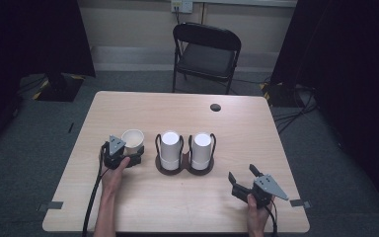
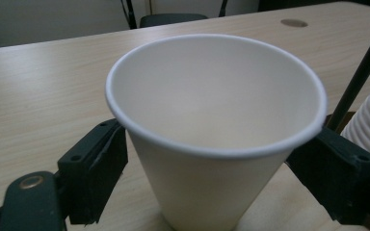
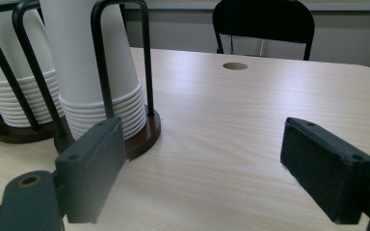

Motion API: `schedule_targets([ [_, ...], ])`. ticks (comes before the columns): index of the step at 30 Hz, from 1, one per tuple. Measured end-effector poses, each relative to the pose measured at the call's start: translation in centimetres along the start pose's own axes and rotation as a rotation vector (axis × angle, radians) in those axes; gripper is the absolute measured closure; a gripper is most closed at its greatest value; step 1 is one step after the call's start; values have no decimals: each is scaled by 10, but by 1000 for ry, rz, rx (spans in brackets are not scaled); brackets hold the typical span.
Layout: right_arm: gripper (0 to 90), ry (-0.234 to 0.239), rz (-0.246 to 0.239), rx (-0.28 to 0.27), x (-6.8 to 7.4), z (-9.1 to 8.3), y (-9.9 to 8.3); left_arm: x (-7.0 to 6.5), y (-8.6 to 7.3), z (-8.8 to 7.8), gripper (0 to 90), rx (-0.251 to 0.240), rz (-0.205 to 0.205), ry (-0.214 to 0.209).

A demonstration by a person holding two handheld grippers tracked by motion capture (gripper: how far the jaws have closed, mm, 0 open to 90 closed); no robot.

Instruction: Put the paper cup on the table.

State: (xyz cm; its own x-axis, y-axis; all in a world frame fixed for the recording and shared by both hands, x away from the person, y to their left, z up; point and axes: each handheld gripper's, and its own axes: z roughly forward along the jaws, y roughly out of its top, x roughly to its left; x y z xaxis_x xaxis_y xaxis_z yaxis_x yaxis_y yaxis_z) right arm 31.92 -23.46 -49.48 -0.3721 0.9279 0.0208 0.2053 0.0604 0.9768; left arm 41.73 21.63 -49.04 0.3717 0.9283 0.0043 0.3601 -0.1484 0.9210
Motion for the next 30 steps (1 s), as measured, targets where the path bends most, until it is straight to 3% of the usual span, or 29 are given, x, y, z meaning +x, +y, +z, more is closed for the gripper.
schedule_targets([
  [3,151,-1,0,-2,0,0,0,1,-2,-3,155,-19,-43,-23],
  [5,151,0,-1,-4,0,-1,0,2,-4,-6,156,-10,-28,-25],
  [7,150,0,-1,-6,0,-1,0,1,-5,-8,156,-11,-32,-23],
  [8,150,0,-1,-8,0,-1,0,1,-6,-9,156,-25,-54,-28],
  [16,149,-6,1,-25,0,-3,-1,-7,-12,-22,157,-19,-25,-34],
  [19,149,-6,-2,-27,0,-3,-1,-12,-14,-27,154,-33,-16,-74],
  [24,148,-9,-3,-29,0,-3,-1,-22,-15,-35,154,-35,-6,-81],
  [30,149,-14,0,-33,1,-3,-1,-33,-12,-47,155,-38,-29,-105],
])
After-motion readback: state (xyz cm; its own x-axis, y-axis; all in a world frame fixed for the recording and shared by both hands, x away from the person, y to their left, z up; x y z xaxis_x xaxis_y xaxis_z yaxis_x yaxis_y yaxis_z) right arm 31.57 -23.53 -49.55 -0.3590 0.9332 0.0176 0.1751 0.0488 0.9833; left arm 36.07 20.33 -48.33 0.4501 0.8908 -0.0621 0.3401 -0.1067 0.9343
